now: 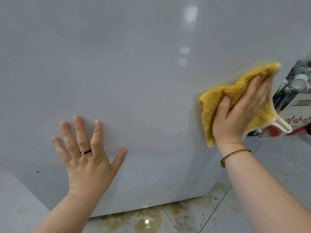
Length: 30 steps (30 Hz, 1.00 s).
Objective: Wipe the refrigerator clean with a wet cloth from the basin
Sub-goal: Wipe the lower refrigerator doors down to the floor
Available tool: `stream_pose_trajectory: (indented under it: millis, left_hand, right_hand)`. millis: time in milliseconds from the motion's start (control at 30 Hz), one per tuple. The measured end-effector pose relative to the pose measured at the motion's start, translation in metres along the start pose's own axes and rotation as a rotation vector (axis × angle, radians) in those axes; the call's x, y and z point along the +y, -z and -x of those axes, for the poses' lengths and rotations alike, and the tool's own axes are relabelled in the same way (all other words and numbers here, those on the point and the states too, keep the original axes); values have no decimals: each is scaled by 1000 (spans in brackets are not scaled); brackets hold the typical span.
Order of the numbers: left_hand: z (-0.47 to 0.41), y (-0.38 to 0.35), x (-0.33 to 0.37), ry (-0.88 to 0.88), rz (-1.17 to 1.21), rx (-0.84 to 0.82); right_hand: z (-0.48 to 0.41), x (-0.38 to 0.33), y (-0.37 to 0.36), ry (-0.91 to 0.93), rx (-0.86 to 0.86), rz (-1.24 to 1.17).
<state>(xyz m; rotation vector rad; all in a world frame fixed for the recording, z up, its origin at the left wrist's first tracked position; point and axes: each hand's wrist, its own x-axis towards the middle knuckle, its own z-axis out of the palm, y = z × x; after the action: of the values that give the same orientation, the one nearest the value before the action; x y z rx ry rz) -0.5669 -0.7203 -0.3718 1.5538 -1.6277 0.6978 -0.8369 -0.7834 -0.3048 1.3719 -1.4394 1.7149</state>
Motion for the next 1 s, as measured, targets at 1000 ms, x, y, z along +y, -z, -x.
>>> stream_pose_trajectory:
  millis: [1000]
  left_hand:
    - [52,-27,12,-514,-77,-88]
  right_hand:
    - [155,69,-2,-1174,89,-158]
